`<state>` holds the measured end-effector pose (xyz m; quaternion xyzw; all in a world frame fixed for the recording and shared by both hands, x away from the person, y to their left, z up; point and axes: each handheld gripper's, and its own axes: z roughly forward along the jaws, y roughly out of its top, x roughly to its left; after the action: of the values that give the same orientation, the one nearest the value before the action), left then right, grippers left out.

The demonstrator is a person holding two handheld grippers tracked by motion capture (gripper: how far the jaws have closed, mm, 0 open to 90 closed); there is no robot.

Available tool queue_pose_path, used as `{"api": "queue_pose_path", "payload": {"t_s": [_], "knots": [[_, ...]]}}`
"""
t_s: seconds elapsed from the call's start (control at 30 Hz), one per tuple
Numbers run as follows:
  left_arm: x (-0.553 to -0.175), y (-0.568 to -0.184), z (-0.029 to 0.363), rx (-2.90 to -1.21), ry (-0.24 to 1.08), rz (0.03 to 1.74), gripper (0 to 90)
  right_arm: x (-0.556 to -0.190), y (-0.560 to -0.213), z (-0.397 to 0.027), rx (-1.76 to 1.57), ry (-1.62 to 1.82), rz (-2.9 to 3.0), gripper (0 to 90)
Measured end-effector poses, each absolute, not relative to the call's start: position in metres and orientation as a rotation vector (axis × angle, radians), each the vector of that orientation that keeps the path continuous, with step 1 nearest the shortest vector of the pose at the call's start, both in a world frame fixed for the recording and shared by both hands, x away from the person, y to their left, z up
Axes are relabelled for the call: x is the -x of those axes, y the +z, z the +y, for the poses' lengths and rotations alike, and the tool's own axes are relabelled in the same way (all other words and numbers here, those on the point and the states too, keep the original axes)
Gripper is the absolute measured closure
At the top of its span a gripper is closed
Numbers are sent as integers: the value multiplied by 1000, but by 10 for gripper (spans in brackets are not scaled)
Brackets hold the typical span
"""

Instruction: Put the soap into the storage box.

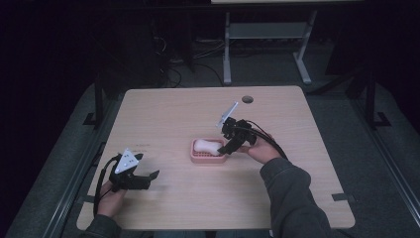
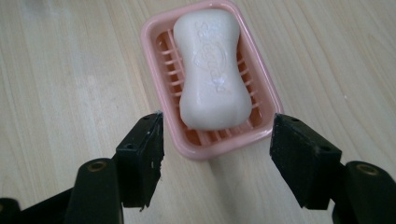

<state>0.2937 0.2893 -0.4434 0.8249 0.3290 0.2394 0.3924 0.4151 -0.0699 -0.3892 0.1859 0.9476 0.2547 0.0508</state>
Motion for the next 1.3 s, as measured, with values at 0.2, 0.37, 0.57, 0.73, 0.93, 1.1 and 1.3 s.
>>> {"api": "queue_pose_path", "payload": {"t_s": [0.2,0.37,0.57,0.73,0.93,1.1,1.3], "knots": [[-294,-444,289,-2095,612,835,139,-412,-392,-81,-606,765,2882,331],[-294,-444,289,-2095,609,835,139,-410,-389,-88,-615,773,2876,328],[-293,-444,289,-2100,610,833,139,-405,-384,-93,-609,761,2874,319],[-293,-444,289,-2100,610,833,139,-400,-386,-101,-630,787,2858,319],[-293,-444,288,-2099,611,830,139,-395,-391,-110,-652,763,2872,311],[-293,-444,288,-2098,610,829,139,-392,-392,-116,-667,786,2863,310],[-293,-444,288,-2098,609,830,139,-385,-398,-123,-683,804,2858,307]]}}
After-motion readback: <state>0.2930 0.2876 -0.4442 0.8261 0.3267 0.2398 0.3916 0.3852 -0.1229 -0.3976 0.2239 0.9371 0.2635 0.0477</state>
